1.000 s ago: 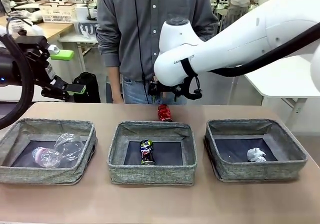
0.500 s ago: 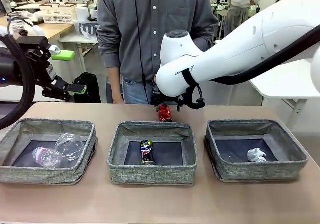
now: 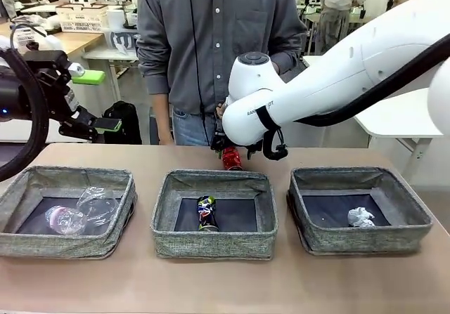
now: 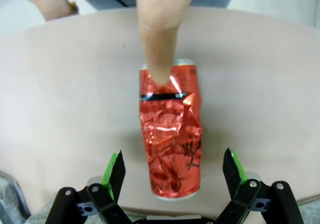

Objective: Sort the waste into the appropriate baskets.
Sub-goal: Pick up the waste item pointed out by the person.

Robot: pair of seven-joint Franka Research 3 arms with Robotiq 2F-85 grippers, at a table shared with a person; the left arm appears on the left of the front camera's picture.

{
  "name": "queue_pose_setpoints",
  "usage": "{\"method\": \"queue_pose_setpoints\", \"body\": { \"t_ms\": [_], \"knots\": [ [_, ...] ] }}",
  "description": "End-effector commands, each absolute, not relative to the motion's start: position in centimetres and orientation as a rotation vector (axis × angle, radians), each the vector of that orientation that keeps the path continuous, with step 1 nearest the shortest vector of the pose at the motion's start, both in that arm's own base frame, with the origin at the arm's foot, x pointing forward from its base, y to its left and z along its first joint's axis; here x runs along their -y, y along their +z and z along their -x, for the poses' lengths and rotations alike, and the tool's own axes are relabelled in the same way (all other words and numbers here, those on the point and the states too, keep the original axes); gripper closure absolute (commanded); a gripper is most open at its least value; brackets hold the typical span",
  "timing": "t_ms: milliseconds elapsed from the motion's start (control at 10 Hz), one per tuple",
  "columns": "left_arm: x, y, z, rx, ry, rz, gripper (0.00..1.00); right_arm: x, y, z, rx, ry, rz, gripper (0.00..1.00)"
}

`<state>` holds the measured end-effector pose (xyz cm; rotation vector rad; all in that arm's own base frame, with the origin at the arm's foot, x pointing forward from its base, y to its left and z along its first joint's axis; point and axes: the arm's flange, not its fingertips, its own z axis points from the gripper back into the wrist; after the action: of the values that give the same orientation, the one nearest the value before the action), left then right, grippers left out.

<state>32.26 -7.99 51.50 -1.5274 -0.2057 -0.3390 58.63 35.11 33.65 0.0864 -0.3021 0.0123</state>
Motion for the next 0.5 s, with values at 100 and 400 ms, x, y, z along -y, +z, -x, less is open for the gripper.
{"method": "queue_pose_setpoints", "body": {
  "t_ms": [100,400],
  "knots": [
    [8.20,51.37,-31.77,0.224,-0.353,1.548,0.00,-35.28,31.80,-59.07,0.331,0.032,-0.115,0.00],
    [8.20,51.37,-31.77,0.224,-0.353,1.548,0.00,-35.50,31.32,-59.41,0.324,0.042,-0.107,0.00]
  ]
}}
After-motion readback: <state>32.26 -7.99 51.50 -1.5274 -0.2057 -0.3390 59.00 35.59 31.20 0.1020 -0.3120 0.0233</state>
